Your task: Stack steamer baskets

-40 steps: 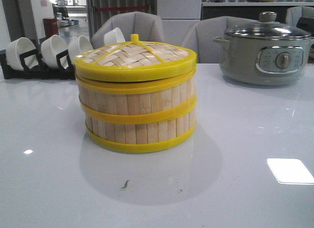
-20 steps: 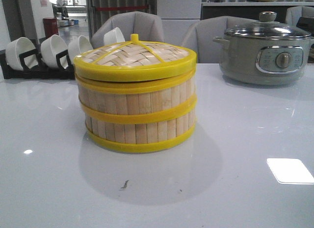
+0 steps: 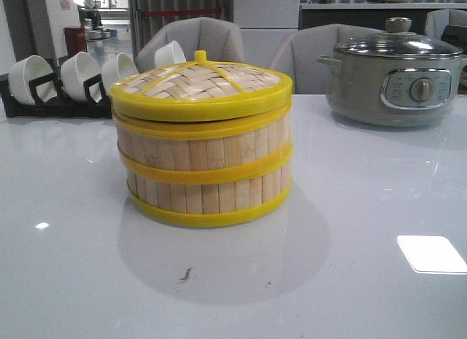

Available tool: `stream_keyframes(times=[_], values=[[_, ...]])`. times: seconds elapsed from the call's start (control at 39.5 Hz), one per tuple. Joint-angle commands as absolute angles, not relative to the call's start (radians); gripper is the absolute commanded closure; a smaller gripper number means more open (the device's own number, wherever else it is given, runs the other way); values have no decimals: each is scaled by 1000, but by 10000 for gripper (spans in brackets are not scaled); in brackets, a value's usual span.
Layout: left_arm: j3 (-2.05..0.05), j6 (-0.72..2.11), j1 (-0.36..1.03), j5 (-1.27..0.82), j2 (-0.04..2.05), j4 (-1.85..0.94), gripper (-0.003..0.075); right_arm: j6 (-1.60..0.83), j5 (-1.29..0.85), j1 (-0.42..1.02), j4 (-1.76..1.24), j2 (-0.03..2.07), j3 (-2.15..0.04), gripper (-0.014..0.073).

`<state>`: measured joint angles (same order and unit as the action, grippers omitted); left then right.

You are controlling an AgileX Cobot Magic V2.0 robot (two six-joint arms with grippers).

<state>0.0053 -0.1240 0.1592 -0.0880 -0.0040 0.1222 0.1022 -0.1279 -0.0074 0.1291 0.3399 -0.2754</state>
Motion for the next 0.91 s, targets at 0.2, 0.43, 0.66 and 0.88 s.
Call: stream_keyframes(times=[0.2, 0.43, 0.66, 0.88], values=[[7, -120, 158, -7, -17, 112, 634, 93, -37, -13, 140, 346, -304, 547], [7, -120, 158, -7, -17, 112, 634, 93, -37, -13, 140, 346, -304, 547], [7, -120, 158, -7, -17, 112, 634, 93, -37, -13, 140, 346, -304, 547], [7, -120, 158, -7, -17, 112, 634, 93, -46, -13, 140, 327, -304, 547]])
